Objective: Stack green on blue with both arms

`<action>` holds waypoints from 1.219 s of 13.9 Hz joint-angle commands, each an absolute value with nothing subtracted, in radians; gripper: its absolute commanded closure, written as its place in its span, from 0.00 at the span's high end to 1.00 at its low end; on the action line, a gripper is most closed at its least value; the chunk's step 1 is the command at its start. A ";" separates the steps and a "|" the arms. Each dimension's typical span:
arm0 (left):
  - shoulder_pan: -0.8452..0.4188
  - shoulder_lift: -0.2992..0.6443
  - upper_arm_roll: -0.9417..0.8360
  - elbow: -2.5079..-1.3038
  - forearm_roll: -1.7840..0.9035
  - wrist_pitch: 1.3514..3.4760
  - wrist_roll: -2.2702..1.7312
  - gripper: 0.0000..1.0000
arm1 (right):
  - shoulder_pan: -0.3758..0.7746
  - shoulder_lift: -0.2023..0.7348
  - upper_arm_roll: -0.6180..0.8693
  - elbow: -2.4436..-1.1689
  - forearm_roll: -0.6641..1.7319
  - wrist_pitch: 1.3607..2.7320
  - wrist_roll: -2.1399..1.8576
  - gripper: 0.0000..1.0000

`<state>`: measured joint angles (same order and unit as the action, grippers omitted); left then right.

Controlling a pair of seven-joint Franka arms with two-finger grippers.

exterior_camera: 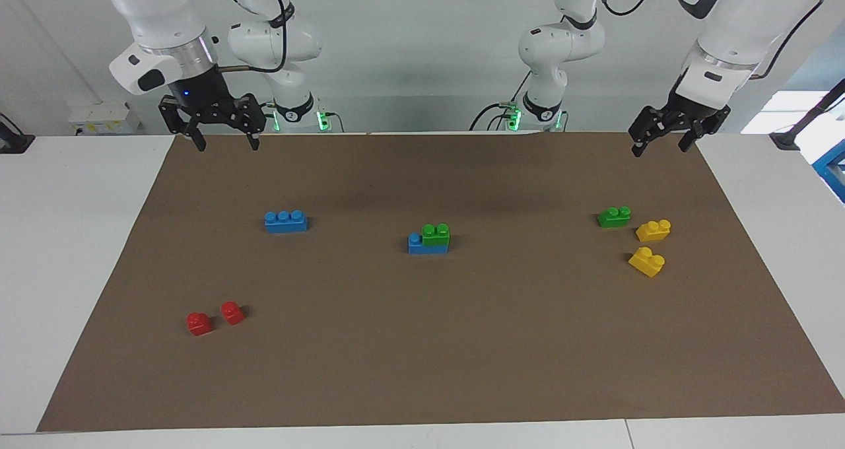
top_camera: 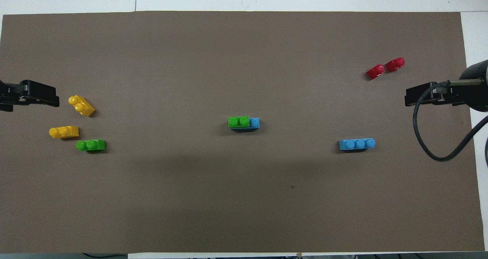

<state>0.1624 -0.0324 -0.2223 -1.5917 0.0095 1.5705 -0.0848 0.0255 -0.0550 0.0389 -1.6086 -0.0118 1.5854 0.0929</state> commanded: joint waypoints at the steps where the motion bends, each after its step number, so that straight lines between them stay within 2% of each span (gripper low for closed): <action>1: 0.156 -0.055 -0.216 -1.611 -0.006 1.557 -0.080 1.00 | -0.024 -0.071 0.049 -1.635 -0.041 1.608 0.072 1.00; 9: 0.150 -0.057 -0.216 -1.611 -0.006 1.557 -0.080 1.00 | -0.021 -0.087 0.052 -1.669 -0.031 1.592 0.100 1.00; 17: 0.150 -0.057 -0.216 -1.611 -0.006 1.555 -0.080 1.00 | -0.041 -0.095 0.048 -1.654 -0.018 1.477 0.084 1.00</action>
<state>0.1610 -0.0326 -0.2264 -1.5917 0.0092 1.5662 -0.0848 -0.0199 -0.0759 0.0436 -1.6381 -0.0250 1.4925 0.0931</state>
